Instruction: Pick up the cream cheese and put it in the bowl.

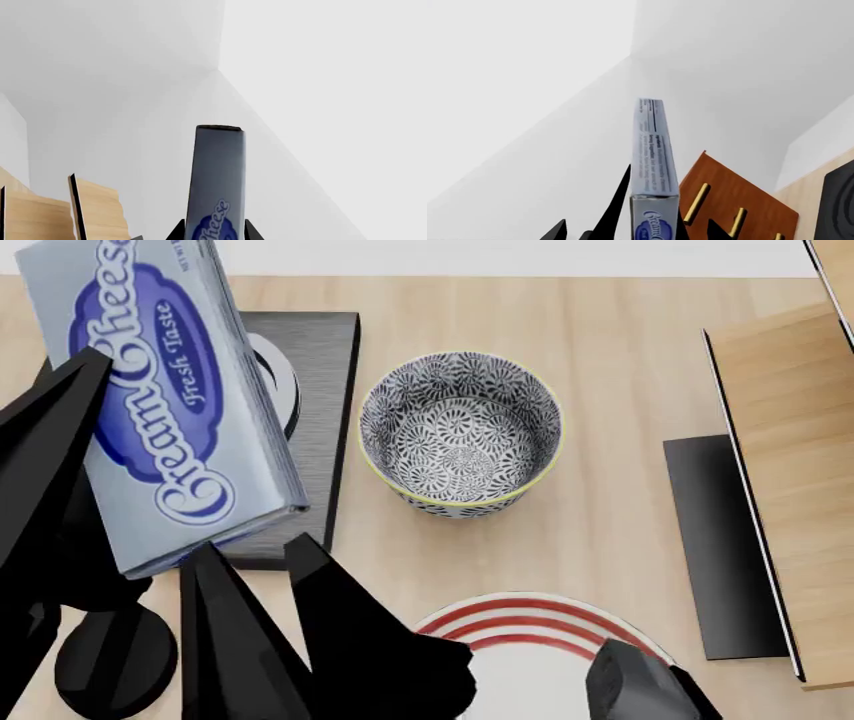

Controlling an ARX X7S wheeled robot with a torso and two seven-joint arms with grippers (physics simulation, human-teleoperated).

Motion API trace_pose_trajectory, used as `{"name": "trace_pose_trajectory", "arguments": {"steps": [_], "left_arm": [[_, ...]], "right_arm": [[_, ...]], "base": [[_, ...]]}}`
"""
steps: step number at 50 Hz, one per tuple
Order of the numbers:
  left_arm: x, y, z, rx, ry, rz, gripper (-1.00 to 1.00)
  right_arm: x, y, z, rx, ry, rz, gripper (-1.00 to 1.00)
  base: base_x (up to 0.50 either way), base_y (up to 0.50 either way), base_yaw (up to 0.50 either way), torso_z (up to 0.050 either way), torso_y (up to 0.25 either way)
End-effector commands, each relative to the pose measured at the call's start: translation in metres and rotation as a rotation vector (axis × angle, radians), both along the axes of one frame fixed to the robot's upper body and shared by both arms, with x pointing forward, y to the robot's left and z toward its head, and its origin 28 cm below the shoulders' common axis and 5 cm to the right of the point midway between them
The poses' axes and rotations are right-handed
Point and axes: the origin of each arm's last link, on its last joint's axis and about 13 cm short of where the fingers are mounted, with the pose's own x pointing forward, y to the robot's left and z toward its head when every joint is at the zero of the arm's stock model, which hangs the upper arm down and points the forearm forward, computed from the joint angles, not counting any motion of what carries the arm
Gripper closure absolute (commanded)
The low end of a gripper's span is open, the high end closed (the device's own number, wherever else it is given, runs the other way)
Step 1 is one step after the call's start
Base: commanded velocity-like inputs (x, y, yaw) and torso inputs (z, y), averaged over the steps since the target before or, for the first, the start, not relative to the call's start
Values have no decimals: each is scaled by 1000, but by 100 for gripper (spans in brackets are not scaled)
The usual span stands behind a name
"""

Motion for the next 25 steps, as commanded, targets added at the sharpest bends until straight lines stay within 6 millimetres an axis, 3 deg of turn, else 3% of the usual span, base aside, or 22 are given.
{"name": "trace_pose_trajectory", "arguments": {"steps": [1, 25], "left_arm": [[-1, 1, 2, -19, -13, -15, 100], [-3, 1, 2, -12, -25, -14, 100]], "right_arm": [[3, 1, 3, 3, -10, 5, -100], [13, 6, 5, 8, -23, 5, -100]], "base": [[0, 0, 0, 0, 0], [0, 0, 0, 0, 0]]}}
